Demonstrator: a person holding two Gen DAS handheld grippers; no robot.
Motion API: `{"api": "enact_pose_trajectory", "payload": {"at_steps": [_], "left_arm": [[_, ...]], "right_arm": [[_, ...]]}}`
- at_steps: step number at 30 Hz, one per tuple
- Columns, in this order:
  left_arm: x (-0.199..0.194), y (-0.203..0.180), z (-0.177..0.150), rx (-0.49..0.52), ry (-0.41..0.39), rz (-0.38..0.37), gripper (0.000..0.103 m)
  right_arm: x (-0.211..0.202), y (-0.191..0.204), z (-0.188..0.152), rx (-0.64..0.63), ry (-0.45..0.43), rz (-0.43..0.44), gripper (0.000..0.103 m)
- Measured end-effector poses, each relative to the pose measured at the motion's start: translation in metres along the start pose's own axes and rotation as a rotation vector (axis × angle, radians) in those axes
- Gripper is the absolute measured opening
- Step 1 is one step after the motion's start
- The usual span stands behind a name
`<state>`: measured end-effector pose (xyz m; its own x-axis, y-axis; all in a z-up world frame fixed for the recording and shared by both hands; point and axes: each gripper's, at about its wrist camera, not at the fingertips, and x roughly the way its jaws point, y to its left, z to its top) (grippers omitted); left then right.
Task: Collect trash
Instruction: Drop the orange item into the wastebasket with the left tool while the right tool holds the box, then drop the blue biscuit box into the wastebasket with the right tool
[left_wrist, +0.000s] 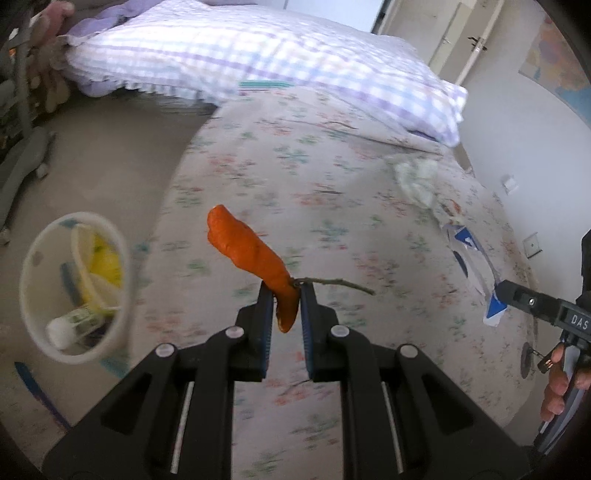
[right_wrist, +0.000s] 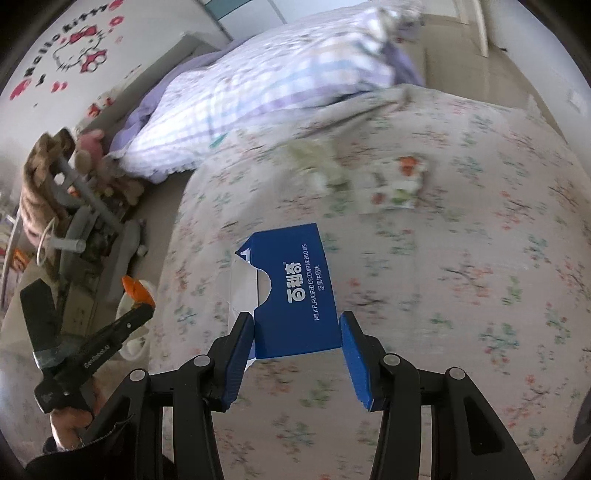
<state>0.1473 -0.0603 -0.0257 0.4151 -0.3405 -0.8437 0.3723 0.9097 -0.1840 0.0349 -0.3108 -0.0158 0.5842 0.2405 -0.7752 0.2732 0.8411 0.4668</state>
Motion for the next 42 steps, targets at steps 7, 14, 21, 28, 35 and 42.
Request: {"api": "enact_pose_trajectory", "payload": {"at_steps": [7,14,21,28,35,42], "left_arm": [[-0.017,0.055,-0.004,-0.075,-0.008,0.055,0.016],[-0.026,0.114,-0.004,-0.162,-0.018,0.14,0.016],[-0.021,0.158,-0.007,-0.217,-0.021,0.194,0.016],[-0.021,0.182,-0.004,-0.228,-0.046,0.205,0.06],[-0.04,0.196,-0.014,-0.248,-0.069,0.294,0.083],[-0.052,0.214,-0.033,-0.235,-0.027,0.38,0.096]], "right_arm": [[0.025,0.054,-0.001,-0.07,0.025,0.037,0.049],[0.05,0.09,-0.002,-0.13,0.049,0.056,0.049],[0.076,0.125,-0.006,-0.18,0.075,0.065,0.049],[0.098,0.157,-0.011,-0.227,0.093,0.082,0.049],[0.119,0.193,-0.021,-0.267,0.114,0.108,0.049],[0.147,0.229,-0.03,-0.299,0.146,0.149,0.049]]}}
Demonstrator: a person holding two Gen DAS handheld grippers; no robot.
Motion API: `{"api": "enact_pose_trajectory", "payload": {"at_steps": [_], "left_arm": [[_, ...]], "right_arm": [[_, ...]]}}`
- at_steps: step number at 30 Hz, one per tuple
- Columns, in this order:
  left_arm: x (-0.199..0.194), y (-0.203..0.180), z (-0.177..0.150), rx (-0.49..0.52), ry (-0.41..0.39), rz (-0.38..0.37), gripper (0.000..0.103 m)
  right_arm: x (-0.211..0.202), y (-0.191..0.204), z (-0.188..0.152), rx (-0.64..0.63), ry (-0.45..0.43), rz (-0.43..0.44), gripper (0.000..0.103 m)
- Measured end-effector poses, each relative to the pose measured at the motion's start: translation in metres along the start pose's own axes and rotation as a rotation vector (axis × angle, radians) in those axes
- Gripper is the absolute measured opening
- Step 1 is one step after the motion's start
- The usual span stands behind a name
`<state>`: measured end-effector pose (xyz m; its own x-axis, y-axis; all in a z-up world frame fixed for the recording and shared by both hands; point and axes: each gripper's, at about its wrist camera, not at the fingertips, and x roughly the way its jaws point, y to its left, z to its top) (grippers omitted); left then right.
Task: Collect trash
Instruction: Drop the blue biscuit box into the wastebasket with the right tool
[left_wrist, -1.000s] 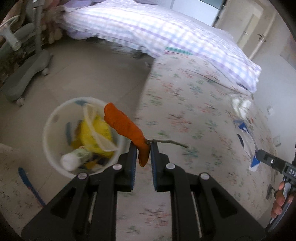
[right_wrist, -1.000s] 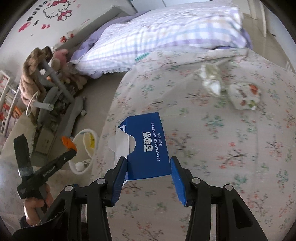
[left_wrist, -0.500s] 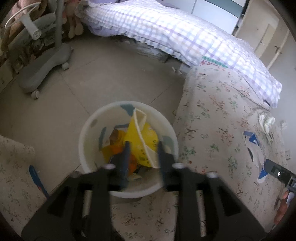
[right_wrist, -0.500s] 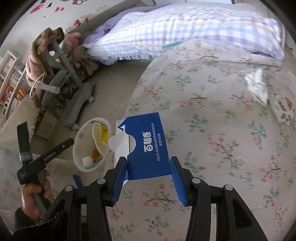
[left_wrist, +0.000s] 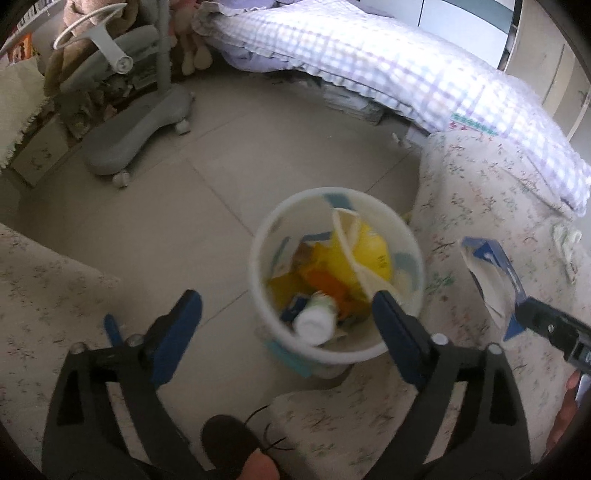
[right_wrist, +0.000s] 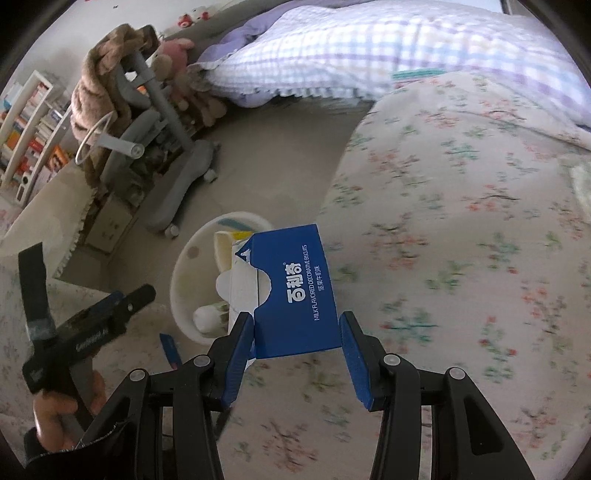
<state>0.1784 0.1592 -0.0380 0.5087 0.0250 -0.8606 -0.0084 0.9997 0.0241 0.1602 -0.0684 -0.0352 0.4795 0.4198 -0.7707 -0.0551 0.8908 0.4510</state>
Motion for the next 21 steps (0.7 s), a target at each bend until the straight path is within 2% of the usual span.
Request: {"api": "enact_pose_trajectory", "payload": {"at_steps": [3,9,12,13,14,21], "left_arm": [[-0.007,0.011,-0.003,0.009,-0.019,0.034,0.098],[-0.013,0.028,-0.007,-0.006,-0.019,0.038,0.098],[-0.013,0.035,-0.01,-0.005,-0.015,0.045,0.098],[-0.012,0.038,-0.011,-0.008,-0.011,0.047,0.098],[-0.012,0.038,-0.012,-0.01,-0.007,0.048,0.098],[-0.014,0.045,-0.015,-0.022,-0.005,0.039,0.098]], "right_arm": [[0.013,0.013,0.002,-0.013,-0.001,0.018,0.049],[0.036,0.03,0.006,-0.025,-0.004,0.063,0.049],[0.043,0.033,0.007,-0.011,-0.021,0.106,0.055],[0.046,0.034,0.007,-0.005,-0.015,0.106,0.066],[0.047,0.035,0.007,-0.006,-0.021,0.101,0.068],[0.03,0.03,0.004,-0.028,-0.04,0.034,0.068]]}}
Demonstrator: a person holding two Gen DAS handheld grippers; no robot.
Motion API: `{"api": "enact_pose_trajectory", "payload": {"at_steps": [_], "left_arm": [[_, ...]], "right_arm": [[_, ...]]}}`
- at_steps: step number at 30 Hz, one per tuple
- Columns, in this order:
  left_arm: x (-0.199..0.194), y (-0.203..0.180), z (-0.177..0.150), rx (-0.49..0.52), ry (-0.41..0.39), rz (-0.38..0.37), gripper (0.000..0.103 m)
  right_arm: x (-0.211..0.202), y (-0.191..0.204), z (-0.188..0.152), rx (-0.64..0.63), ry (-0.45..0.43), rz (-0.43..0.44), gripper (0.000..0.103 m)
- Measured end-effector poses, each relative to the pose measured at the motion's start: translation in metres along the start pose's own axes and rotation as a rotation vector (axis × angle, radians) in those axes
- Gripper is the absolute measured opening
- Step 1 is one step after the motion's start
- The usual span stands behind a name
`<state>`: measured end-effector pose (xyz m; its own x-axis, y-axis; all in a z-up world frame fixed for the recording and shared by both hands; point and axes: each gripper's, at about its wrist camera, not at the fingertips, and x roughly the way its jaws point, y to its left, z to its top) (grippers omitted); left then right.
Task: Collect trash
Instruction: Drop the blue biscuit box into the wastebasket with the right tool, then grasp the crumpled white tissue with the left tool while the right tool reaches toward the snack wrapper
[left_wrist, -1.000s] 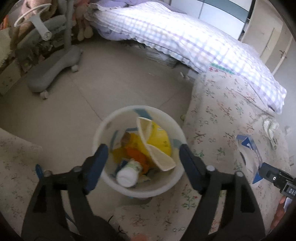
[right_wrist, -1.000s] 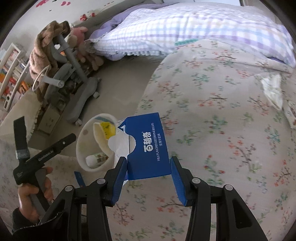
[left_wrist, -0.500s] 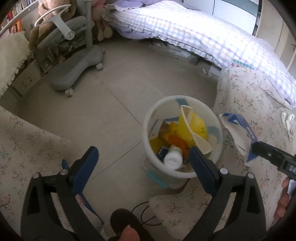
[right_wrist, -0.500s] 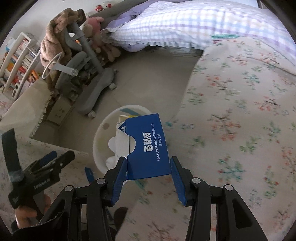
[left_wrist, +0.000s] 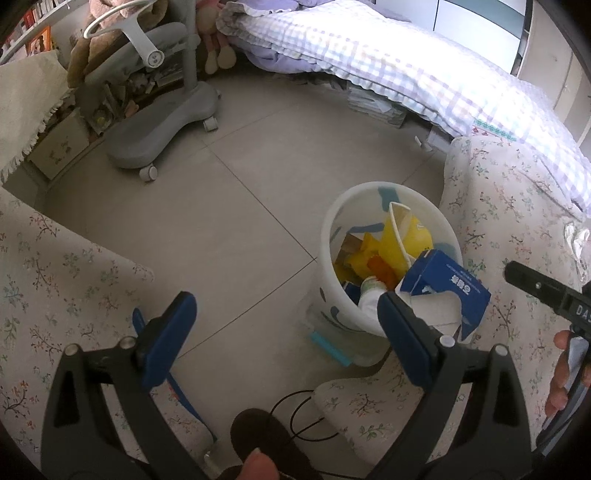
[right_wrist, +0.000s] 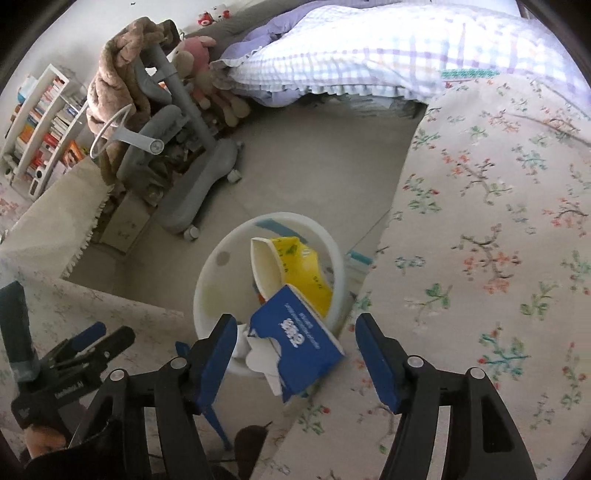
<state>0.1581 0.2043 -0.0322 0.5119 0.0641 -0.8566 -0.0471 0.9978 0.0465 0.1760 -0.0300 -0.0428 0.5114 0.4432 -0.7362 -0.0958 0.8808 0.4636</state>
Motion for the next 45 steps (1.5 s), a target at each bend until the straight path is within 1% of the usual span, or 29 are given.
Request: {"api": "enact_pose_trajectory", "payload": {"at_steps": [6,10,14,19,21,23,31,37,42,45], "left_arm": [[-0.007,-0.012,-0.001,-0.003,0.003,-0.038,0.098],[-0.013,-0.028,-0.001,0.004,0.001,-0.071,0.098],[-0.016,-0.051,0.0,0.027,-0.003,-0.108,0.098],[-0.019,-0.093,0.001,0.08,-0.003,-0.134,0.099],[-0.021,-0.112,0.0,0.101,-0.004,-0.151,0.101],[-0.023,-0.13,0.0,0.121,-0.007,-0.167,0.102],[-0.033,-0.22,-0.004,0.211,-0.008,-0.254,0.102],[-0.031,-0.277,-0.009,0.276,-0.004,-0.291,0.102],[-0.024,-0.317,-0.004,0.293,0.02,-0.333,0.102],[-0.018,-0.342,0.003,0.296,0.023,-0.359,0.102]], "right_arm": [[-0.043,-0.026,-0.009,0.002,-0.039,-0.077,0.068],[-0.075,-0.052,-0.014,0.026,-0.066,-0.104,0.069],[-0.106,-0.084,-0.017,0.057,-0.087,-0.164,0.07],[-0.135,-0.123,-0.023,0.115,-0.116,-0.206,0.07],[-0.149,-0.142,-0.027,0.146,-0.125,-0.221,0.07],[-0.161,-0.159,-0.029,0.177,-0.141,-0.232,0.07],[-0.198,-0.224,-0.041,0.291,-0.182,-0.267,0.072],[-0.224,-0.269,-0.055,0.386,-0.211,-0.296,0.072],[-0.241,-0.304,-0.066,0.467,-0.243,-0.321,0.072],[-0.242,-0.324,-0.068,0.523,-0.26,-0.318,0.072]]}}
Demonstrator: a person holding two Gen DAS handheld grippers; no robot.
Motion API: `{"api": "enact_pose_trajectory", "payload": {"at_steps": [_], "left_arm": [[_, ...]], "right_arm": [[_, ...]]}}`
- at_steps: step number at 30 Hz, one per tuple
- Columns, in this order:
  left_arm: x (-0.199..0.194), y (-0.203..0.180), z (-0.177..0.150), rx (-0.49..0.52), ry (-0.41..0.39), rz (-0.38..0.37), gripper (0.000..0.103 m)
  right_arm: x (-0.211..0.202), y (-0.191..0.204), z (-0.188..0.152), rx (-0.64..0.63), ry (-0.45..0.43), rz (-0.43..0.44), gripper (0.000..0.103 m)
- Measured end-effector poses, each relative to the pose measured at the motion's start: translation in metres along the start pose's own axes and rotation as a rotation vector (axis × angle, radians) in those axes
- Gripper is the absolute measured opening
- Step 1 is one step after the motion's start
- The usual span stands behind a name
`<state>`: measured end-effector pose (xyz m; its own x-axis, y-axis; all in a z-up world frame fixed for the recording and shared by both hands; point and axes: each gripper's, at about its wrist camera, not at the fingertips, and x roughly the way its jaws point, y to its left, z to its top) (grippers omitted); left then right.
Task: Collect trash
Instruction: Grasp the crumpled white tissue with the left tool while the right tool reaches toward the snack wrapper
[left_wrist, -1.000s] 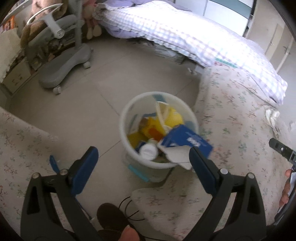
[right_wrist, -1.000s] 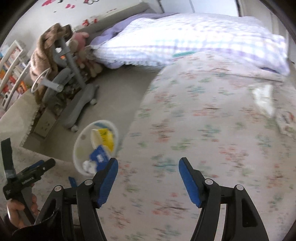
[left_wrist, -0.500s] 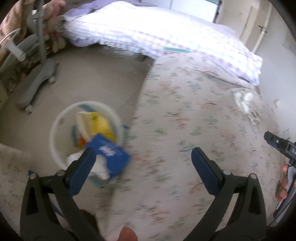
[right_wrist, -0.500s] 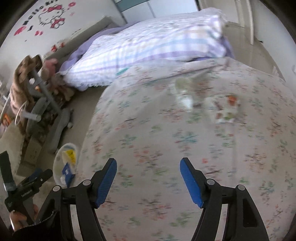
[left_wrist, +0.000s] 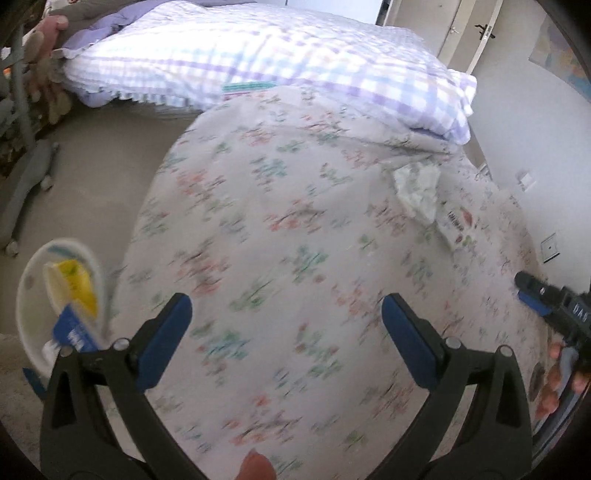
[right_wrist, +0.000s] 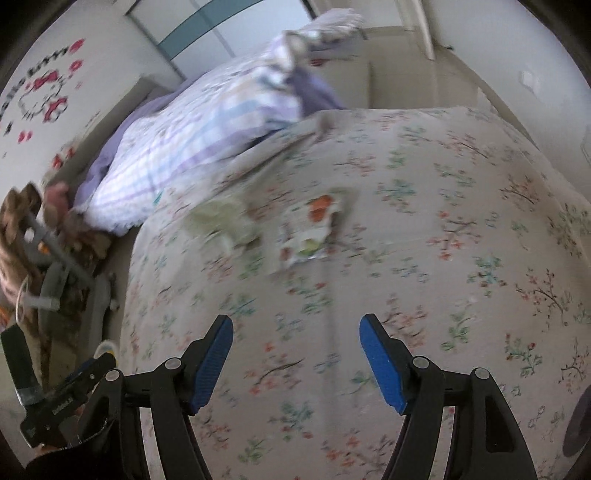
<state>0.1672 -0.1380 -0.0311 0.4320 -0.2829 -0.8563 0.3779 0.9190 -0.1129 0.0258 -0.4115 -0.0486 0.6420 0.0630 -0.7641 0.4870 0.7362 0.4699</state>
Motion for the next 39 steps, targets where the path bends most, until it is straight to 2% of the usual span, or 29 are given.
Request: {"api": "enact_pose_trajectory", "payload": {"at_steps": [5,11,16,18,22,24,27,34,36,37,38,39], "left_arm": [[0.022,-0.032,0.026,0.032,0.001,-0.025,0.102],[0.053,-0.068,0.049,0.018,0.006,-0.071,0.102],[0.07,-0.093,0.061,0.012,-0.011,-0.155,0.081],[0.079,-0.106,0.064,0.016,-0.01,-0.192,0.064],[0.097,-0.121,0.066,0.02,0.005,-0.209,0.048],[0.106,-0.123,0.067,0.003,0.022,-0.215,0.029],[0.108,-0.12,0.067,-0.01,0.021,-0.231,0.022],[0.089,-0.111,0.062,0.061,0.008,-0.194,0.02],[0.083,-0.107,0.059,0.083,0.004,-0.179,0.02],[0.079,-0.105,0.057,0.087,0.004,-0.174,0.02],[0.076,-0.103,0.056,0.089,0.005,-0.173,0.02],[0.073,-0.101,0.054,0.09,0.007,-0.172,0.02]], "right_arm": [[0.027,-0.02,0.02,0.085,0.017,-0.017,0.072],[0.049,-0.034,0.034,0.099,0.001,-0.001,0.072],[0.07,-0.051,0.035,0.183,0.028,0.057,0.072],[0.072,-0.053,0.036,0.187,0.017,0.072,0.072],[0.072,-0.045,0.039,0.171,0.007,0.133,0.069],[0.073,-0.042,0.04,0.169,0.003,0.155,0.067],[0.075,-0.037,0.042,0.162,-0.002,0.173,0.063],[0.094,-0.027,0.043,0.179,0.017,0.196,0.042],[0.101,-0.023,0.04,0.175,0.04,0.203,0.033],[0.102,-0.02,0.038,0.165,0.043,0.196,0.024],[0.105,-0.015,0.038,0.148,0.045,0.191,0.01],[0.106,-0.011,0.038,0.134,0.056,0.195,0.006]]}}
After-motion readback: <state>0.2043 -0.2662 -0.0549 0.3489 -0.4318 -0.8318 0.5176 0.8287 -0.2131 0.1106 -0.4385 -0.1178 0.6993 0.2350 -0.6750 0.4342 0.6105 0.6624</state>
